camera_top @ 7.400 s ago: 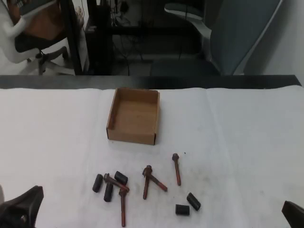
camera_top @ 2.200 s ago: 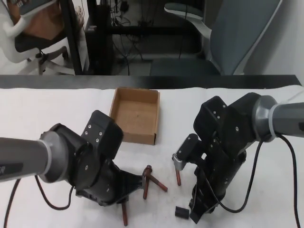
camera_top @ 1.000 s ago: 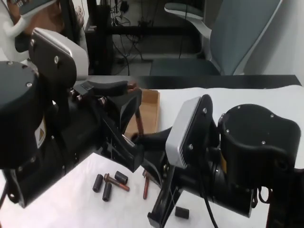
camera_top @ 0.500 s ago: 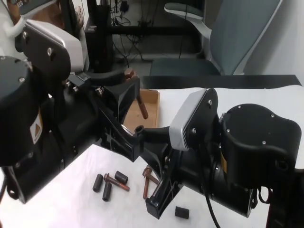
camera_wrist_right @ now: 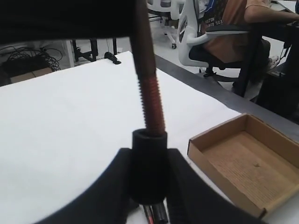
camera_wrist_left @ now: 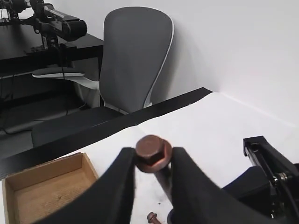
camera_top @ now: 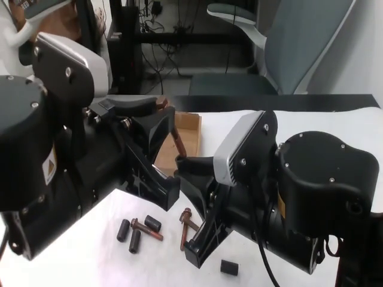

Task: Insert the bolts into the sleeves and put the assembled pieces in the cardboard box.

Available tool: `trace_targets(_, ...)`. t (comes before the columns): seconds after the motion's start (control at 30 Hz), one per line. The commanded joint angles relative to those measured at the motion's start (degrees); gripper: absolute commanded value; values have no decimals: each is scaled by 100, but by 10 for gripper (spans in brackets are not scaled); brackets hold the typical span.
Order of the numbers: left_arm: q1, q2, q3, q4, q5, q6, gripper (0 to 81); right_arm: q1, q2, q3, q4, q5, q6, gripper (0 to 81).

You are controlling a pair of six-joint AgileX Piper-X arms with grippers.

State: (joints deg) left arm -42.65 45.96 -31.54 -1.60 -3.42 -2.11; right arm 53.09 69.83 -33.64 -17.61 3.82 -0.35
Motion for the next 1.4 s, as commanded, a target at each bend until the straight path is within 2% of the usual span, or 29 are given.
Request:
trace_targets(0.0, 16, -46, 4, 90, -32, 42, 18, -5, -20, -16, -110, 26, -8, 6)
trace_targets(0.43, 16, -46, 4, 195, 2, -131, 18, -5, -20, -16, 29, 20, -52, 6)
trace_targets(0.57, 16, -7, 4, 454, 53, -407, 18, -5, -20, -16, 16, -35, -674, 6)
trace_targets(0.87, 16, 533, 4, 298, 1204, -608, 0, -5, -20, -61, -176, -178, -743, 6)
trace_targets(0.9, 16, 582, 4, 274, 1376, -590, 52, -5, -20, -65, -176, -177, -743, 6)
trace_targets(0.97, 66, 631, 4, 276, 1391, -303, 255, -35, -20, -60, -180, -99, -743, 6)
trace_targets(1.03, 186, 601, 4, 253, 1159, -74, 575, -121, -20, -60, -116, -70, -713, 6)
trace_targets(1.07, 254, 572, 4, 222, 943, -41, 700, -173, -20, -60, -98, 48, -649, 6)
trace_targets(1.2, 724, 318, -18, 291, 173, -42, 700, -590, 0, -83, -92, 95, -518, 6)
trace_targets(1.37, 1516, 261, -32, 1452, 256, -42, 700, -1154, 359, -433, 322, -221, -518, 6)
